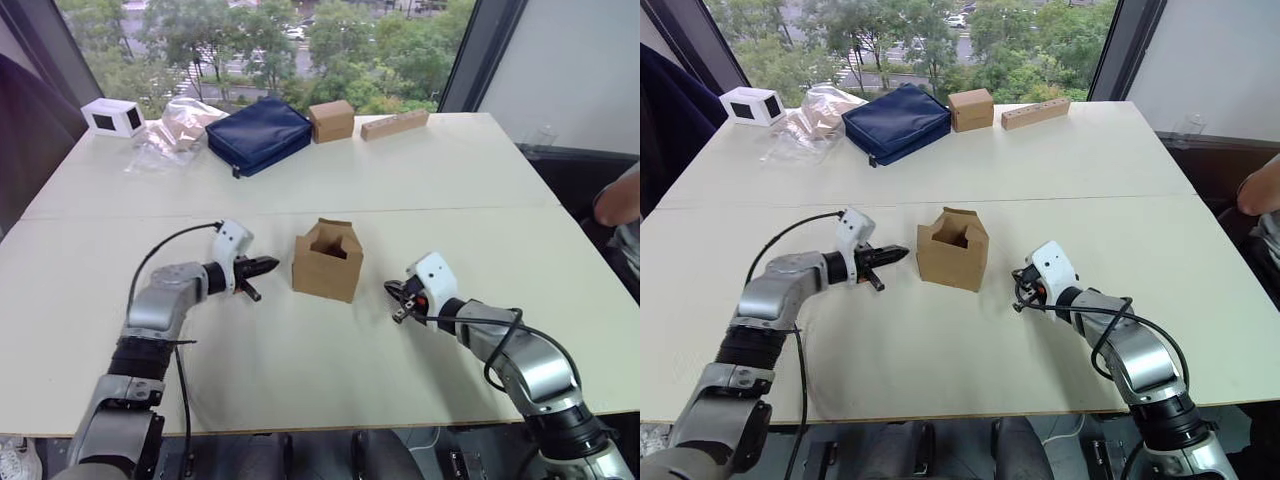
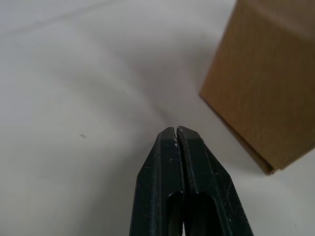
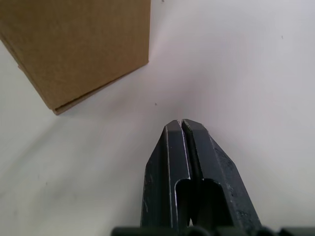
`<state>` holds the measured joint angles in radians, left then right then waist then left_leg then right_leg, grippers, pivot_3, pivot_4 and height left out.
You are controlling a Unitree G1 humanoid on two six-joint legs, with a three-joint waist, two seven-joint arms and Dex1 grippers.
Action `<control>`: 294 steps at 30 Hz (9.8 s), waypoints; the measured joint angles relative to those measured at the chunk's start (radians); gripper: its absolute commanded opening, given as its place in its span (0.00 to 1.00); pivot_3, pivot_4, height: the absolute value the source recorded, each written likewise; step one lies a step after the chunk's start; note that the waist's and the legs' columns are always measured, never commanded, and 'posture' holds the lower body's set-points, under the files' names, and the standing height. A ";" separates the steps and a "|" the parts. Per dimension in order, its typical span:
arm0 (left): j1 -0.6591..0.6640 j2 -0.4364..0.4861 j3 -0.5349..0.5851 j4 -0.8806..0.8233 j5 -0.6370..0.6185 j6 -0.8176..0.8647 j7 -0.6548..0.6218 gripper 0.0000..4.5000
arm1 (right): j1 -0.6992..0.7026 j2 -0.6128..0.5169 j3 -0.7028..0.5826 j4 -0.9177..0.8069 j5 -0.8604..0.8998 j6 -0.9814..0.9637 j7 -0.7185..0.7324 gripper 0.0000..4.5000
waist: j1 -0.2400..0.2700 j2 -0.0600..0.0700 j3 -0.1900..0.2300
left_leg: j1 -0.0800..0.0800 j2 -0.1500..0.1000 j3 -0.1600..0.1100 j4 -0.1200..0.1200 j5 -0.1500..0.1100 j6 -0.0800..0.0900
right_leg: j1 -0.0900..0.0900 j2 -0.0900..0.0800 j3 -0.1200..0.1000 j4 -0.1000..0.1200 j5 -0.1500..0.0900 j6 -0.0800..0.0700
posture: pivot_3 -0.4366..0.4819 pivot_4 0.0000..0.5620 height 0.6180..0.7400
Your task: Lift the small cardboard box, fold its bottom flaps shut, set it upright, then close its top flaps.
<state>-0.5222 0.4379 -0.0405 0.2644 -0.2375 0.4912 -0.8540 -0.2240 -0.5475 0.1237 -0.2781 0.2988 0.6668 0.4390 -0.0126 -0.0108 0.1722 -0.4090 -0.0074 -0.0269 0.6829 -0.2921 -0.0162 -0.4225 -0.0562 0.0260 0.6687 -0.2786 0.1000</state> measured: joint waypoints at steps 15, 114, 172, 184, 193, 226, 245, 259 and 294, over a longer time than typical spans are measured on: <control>0.120 -0.042 -0.053 -0.201 -0.012 0.050 0.027 0.00 | -0.057 0.059 0.070 0.026 -0.058 -0.023 0.072 0.00 | 0.000 0.000 0.000 | 0.000 0.000 0.000 0.000 0.000 0.000 | 0.001 0.000 0.000 0.000 0.000 0.000 | 0.48 0.27 1.00; -0.380 0.081 0.007 0.298 -0.119 -0.053 -0.250 0.00 | -0.301 -0.111 -0.202 -0.152 0.266 0.027 0.416 0.00 | 0.000 0.000 0.000 | 0.001 -0.001 -0.002 -0.001 -0.001 0.001 | 0.004 0.000 -0.003 -0.003 0.000 0.000 | 0.48 0.27 1.00; -0.453 -0.105 -0.048 0.705 0.117 -0.300 -0.504 0.00 | -0.272 -0.035 0.188 -0.098 -0.023 0.003 0.361 0.00 | 0.000 0.000 0.001 | 0.000 -0.003 -0.002 0.000 -0.001 0.002 | 0.003 0.000 -0.003 -0.003 0.000 0.000 | 0.48 0.27 1.00; -0.354 0.005 0.051 0.529 0.047 -0.187 -0.420 0.00 | -0.299 -0.016 0.189 -0.045 -0.048 -0.027 0.385 0.00 | -0.003 0.000 0.001 | 0.000 -0.001 -0.002 0.000 -0.001 0.002 | 0.002 0.000 -0.003 -0.003 0.000 0.000 | 0.48 0.27 1.00; -0.030 0.153 0.074 -0.187 -0.187 0.232 -0.419 0.00 | -0.311 0.014 0.189 0.028 -0.065 -0.080 0.403 0.00 | 0.006 0.000 0.001 | 0.000 0.000 -0.003 0.000 0.000 -0.001 | 0.003 -0.002 -0.003 -0.002 0.000 0.000 | 0.48 0.27 1.00; 0.015 0.072 -0.084 -0.332 -0.242 0.222 -0.230 0.00 | -0.555 0.049 -0.010 0.138 0.032 -0.057 0.388 0.00 | 0.001 0.000 0.001 | 0.001 -0.001 -0.002 -0.001 0.000 0.000 | 0.003 -0.002 -0.003 -0.003 0.000 0.000 | 0.48 0.27 1.00; 0.022 0.071 -0.053 -0.349 -0.280 0.249 -0.184 0.00 | -0.449 0.013 0.171 0.116 -0.138 -0.090 0.436 0.00 | -0.001 0.000 0.001 | 0.001 -0.001 -0.002 -0.001 0.000 0.000 | 0.002 -0.002 -0.002 -0.003 0.000 0.000 | 0.48 0.27 1.00; -0.045 -0.001 0.007 -0.309 -0.335 0.262 -0.081 0.00 | -0.417 0.018 0.173 0.088 -0.139 -0.062 0.414 0.00 | 0.000 0.000 0.001 | 0.001 -0.002 -0.002 -0.001 0.000 -0.001 | 0.003 -0.004 -0.003 -0.003 0.000 0.000 | 0.48 0.27 1.00; -0.067 -0.084 -0.026 -0.174 -0.249 0.169 -0.035 0.00 | -0.289 -0.101 0.202 -0.197 -0.129 0.044 0.405 0.00 | 0.001 0.000 0.001 | 0.001 -0.002 -0.002 -0.001 0.000 0.000 | 0.003 -0.003 -0.003 -0.004 0.000 0.000 | 0.48 0.27 1.00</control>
<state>-0.5893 0.3536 -0.0664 0.0905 -0.4860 0.6606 -0.8888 -0.5134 -0.6483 0.3261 -0.4755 0.1696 0.7112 0.8440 -0.0113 -0.0108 0.1727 -0.4084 -0.0097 -0.0291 0.6818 -0.2919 -0.0166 -0.4196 -0.0595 0.0230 0.6651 -0.2784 0.1003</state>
